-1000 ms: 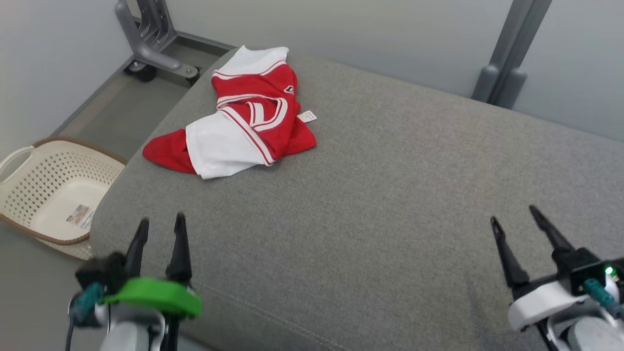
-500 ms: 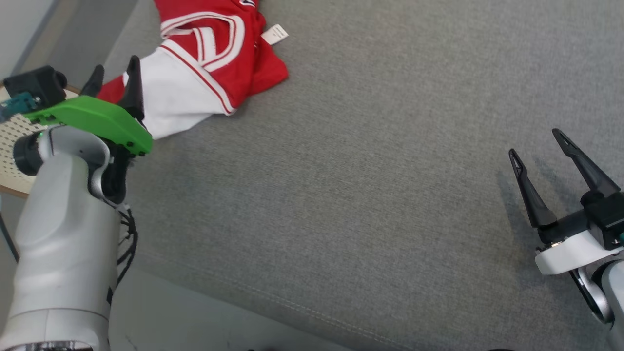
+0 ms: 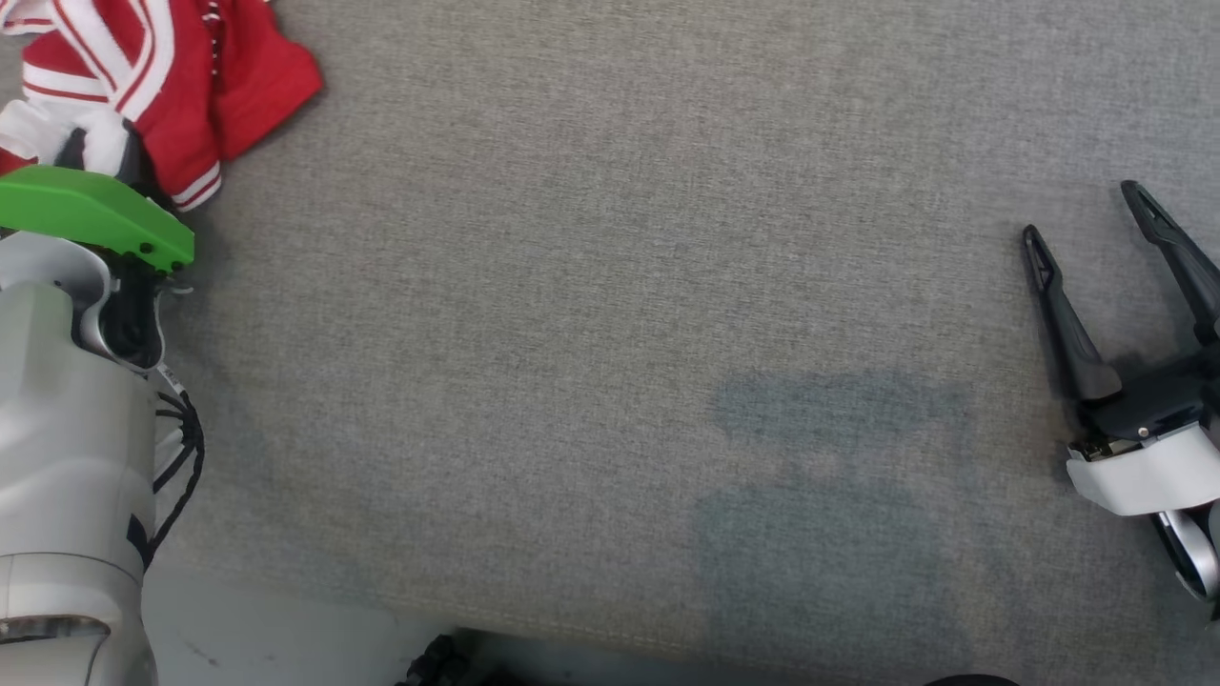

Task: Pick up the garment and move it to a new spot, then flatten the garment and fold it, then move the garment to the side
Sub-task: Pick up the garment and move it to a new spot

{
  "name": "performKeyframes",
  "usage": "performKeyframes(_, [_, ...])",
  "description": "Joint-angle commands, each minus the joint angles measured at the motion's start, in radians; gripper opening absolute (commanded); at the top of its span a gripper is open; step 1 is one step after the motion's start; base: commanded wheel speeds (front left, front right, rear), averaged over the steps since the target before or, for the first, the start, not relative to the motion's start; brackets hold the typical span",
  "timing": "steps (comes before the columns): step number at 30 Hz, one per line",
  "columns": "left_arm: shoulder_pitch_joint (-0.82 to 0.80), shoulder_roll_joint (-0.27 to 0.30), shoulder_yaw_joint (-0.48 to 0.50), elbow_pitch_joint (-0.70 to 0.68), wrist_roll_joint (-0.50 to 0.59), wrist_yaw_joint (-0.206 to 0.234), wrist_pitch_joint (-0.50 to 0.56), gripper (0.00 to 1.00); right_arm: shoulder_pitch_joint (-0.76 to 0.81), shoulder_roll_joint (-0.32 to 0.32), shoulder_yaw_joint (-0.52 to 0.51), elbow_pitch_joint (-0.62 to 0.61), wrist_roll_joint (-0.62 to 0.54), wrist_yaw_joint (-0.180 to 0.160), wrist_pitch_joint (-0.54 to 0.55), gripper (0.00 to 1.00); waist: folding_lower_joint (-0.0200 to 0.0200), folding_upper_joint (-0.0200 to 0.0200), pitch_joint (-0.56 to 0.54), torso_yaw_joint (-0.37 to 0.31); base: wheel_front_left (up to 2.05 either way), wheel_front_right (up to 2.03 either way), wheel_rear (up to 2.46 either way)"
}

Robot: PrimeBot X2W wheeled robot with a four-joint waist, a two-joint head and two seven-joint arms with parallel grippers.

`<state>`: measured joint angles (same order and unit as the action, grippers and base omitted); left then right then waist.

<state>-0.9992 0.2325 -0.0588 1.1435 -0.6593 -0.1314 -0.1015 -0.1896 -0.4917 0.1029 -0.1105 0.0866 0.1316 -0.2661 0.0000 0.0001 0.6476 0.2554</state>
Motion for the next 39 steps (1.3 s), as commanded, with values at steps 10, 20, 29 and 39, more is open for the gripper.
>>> performKeyframes(10, [0.122,0.000,-0.243,-0.249,-0.109,-0.005,0.044,0.00,0.030,0.082,0.029,0.078,0.009,-0.001,0.003,1.00,0.0000,-0.0001,-0.108,-0.036,0.00,0.00,0.00])
performKeyframes(20, [0.177,0.079,-0.450,-0.624,-0.106,0.001,0.091,0.00,0.033,0.234,0.070,0.156,0.023,-0.001,0.002,1.00,0.0000,-0.0001,-0.325,-0.123,0.00,0.00,0.00])
performKeyframes(29, [0.311,-0.015,-0.659,-0.947,-0.048,0.055,0.265,0.00,0.075,0.309,0.043,0.179,0.024,-0.001,0.002,1.00,0.0000,-0.0001,-0.393,-0.250,0.00,0.00,0.00])
performKeyframes(39, [0.381,-0.131,-0.771,-0.848,-0.030,0.099,0.255,0.00,0.094,0.346,0.006,0.181,0.021,-0.001,0.002,1.00,0.0000,-0.0001,-0.361,-0.377,0.00,0.00,0.00])
